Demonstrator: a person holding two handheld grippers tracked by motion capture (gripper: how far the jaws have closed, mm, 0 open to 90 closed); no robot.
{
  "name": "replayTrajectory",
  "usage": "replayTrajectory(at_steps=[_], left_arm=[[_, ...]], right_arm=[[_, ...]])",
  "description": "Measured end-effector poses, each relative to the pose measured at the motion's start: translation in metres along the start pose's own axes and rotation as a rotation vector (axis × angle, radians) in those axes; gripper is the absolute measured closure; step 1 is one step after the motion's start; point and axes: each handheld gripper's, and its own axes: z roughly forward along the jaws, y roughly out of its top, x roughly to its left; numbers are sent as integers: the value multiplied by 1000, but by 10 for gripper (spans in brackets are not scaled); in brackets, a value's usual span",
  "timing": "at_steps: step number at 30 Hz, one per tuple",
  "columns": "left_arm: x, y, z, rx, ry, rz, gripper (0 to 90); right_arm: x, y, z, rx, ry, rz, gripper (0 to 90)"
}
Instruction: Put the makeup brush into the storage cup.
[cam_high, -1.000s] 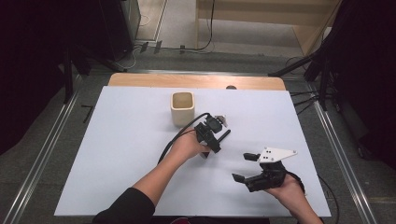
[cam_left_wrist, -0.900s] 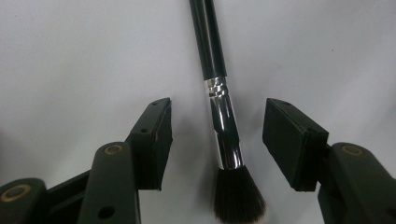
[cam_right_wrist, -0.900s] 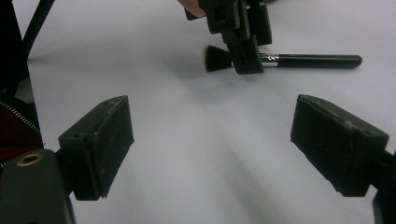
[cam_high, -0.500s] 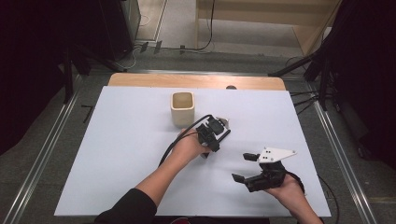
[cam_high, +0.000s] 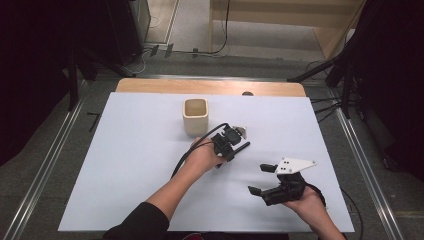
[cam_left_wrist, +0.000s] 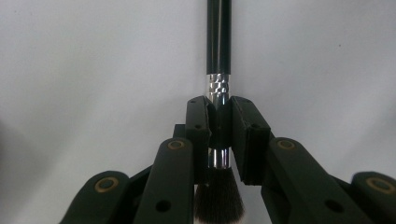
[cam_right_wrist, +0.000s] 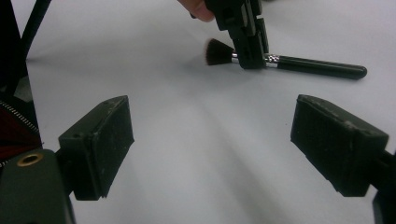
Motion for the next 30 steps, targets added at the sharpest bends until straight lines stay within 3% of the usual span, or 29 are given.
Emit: replayTrajectory(at_steps=[8,18,30], left_arm=[[6,-2,-4,-19,-40,-11,789],[18,-13,-24,-97,-115,-44,789],[25,-42,-46,-222,-167,-61,789]], right_arm=[[0,0,0,3,-2,1,142],[0,0,0,5,0,2,142],[0,0,0,-2,1,-1,142]])
